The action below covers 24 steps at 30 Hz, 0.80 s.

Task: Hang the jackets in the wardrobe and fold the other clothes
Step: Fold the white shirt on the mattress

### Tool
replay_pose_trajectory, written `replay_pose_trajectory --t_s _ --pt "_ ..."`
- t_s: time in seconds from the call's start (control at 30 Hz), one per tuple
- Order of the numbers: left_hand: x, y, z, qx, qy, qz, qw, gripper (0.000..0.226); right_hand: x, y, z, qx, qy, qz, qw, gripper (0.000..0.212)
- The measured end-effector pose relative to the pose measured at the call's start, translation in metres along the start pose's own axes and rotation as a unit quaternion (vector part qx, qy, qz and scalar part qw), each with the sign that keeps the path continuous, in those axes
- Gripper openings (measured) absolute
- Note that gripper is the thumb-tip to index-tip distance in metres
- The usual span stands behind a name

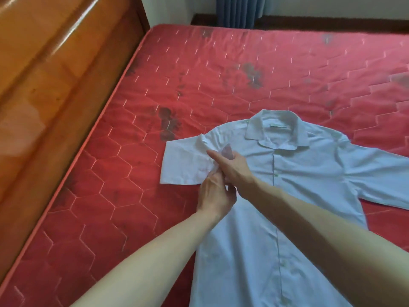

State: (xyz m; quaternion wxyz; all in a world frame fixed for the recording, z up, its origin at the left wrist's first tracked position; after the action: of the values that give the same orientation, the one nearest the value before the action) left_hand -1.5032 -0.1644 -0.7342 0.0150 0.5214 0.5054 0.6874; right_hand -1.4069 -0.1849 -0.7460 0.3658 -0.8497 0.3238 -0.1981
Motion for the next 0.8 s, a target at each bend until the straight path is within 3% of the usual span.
replay_pose_trajectory --t_s 0.03,0.13,0.2,0.3,0.43,0.53,0.67,0.8 --pt "-0.011 0.007 -0.002 -0.009 -0.021 -0.001 1.000 0.035 0.013 0.002 0.005 -0.014 0.016 -0.010 1.000 0.055" --pt "-0.033 0.024 -0.007 -0.088 -0.061 0.008 0.994 0.040 0.056 0.012 0.024 0.023 0.081 -0.005 0.996 0.015" --pt "-0.042 0.027 -0.009 -0.165 -0.057 0.051 0.983 0.044 0.088 0.019 0.035 0.045 0.113 0.010 0.993 0.020" --pt "-0.048 0.017 -0.001 -0.191 -0.014 0.098 0.977 0.038 0.138 0.020 0.045 0.076 0.150 0.013 0.986 0.028" --pt "-0.048 -0.007 0.021 -0.148 0.023 0.174 0.973 0.022 0.221 0.025 0.056 0.077 0.236 0.011 0.969 0.020" --pt "-0.047 -0.028 0.040 -0.071 0.035 0.195 0.978 0.017 0.276 0.043 0.066 0.039 0.296 -0.001 0.954 0.030" --pt "-0.047 -0.052 0.066 0.006 0.038 0.204 0.978 0.033 0.323 0.069 0.079 -0.026 0.354 -0.085 0.931 0.029" --pt "-0.054 -0.074 0.087 0.061 -0.018 0.199 0.978 0.053 0.345 0.088 0.080 -0.070 0.395 -0.143 0.905 0.025"
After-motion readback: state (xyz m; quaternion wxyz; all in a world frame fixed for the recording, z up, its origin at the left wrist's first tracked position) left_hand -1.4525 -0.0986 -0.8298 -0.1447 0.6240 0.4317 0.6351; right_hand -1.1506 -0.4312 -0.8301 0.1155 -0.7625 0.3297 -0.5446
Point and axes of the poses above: each hand's wrist, its own z-axis towards the middle knuckle, its own x-axis out of the back of the hand, y = z × x, the point moved 4 cm from there along z, towards the middle knuckle, and after that the axes turned 7 degrees about -x, right-handed, at the moved point
